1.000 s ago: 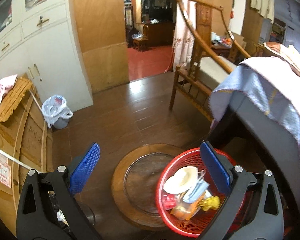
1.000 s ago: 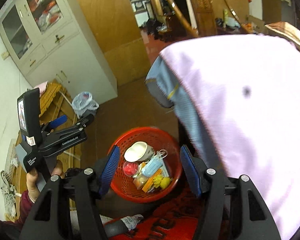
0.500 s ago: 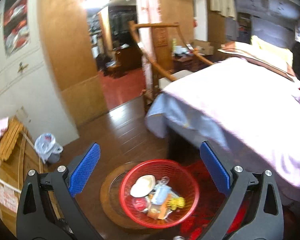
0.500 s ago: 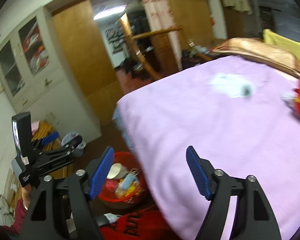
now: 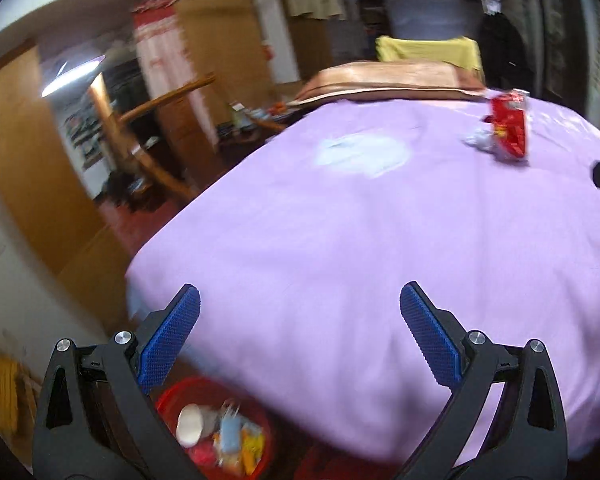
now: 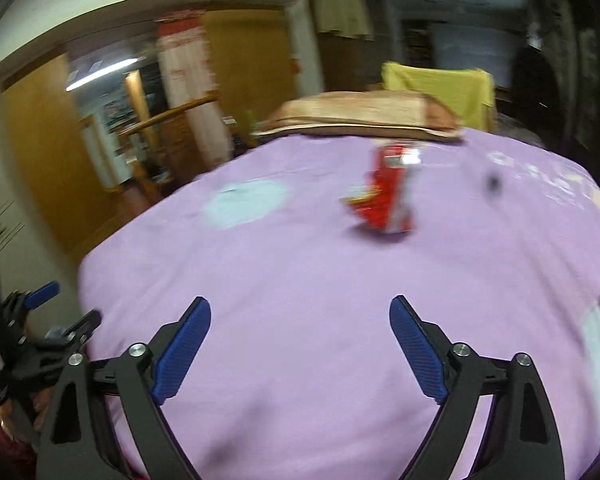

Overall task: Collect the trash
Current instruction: 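Bring both tools back over the bed toward the remaining trash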

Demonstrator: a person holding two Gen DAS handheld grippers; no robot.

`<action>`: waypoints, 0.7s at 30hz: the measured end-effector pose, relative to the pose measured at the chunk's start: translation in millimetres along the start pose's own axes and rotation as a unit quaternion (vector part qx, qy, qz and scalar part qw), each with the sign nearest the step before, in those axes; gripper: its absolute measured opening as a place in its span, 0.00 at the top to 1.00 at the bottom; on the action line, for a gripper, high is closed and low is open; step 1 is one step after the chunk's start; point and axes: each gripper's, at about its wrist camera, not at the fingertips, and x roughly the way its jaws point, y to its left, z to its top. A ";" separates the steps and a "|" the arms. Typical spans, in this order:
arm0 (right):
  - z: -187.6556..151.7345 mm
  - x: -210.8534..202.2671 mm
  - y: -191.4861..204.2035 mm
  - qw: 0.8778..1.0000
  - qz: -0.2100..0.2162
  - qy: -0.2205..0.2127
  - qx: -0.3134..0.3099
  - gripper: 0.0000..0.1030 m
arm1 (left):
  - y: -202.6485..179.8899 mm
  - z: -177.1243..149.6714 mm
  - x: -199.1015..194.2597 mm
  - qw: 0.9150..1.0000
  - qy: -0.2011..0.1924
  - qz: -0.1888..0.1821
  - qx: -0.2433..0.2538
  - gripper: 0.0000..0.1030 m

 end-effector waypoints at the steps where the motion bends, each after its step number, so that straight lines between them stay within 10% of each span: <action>1: 0.7 7.2 -11.4 1.000 -0.012 0.001 0.009 0.11 | -15.1 11.6 6.0 1.000 -0.007 -0.007 0.014 0.07; 13: 5.9 64.9 -112.3 0.984 -0.142 0.025 0.104 0.10 | -138.7 109.7 45.2 0.988 -0.095 -0.064 0.108 0.06; 21: 5.1 77.1 -117.6 0.977 -0.191 0.039 0.087 0.10 | -191.2 165.0 97.3 0.988 -0.066 -0.116 0.077 0.06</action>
